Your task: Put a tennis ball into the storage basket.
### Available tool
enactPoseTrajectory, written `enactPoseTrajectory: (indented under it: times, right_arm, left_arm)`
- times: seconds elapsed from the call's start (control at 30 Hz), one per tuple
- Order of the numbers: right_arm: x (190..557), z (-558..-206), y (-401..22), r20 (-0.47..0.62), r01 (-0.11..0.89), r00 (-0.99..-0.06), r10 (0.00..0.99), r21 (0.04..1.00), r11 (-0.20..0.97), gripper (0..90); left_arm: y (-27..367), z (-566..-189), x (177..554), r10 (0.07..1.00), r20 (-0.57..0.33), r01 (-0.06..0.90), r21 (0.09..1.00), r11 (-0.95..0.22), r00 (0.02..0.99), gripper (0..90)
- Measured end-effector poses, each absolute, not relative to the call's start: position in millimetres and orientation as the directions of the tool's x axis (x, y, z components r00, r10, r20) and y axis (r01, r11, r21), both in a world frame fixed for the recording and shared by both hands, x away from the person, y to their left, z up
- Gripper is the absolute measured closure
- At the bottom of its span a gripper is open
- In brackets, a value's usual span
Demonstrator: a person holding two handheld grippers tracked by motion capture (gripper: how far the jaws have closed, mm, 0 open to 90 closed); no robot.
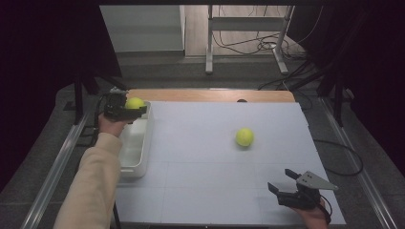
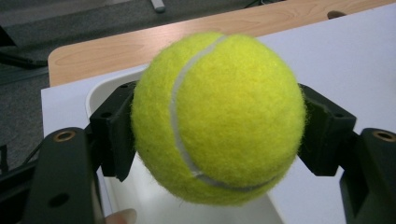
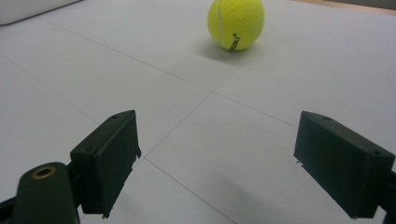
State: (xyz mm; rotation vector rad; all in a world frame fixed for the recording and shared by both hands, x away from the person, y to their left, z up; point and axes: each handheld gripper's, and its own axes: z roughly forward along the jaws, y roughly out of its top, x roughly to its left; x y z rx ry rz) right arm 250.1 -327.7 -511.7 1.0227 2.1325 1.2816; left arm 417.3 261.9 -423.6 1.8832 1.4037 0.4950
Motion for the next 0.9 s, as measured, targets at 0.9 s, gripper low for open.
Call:
enactPoseTrajectory:
  times: [0.9]
  right_arm:
    - [250, -512, -328, -0.002, 0.367, -0.625, 0.78, 0.882, 0.297, 14.1]
  left_arm:
    - [263, -444, 430, 0.942, -0.126, 0.736, 0.659, -0.155, 0.312, 26.4]
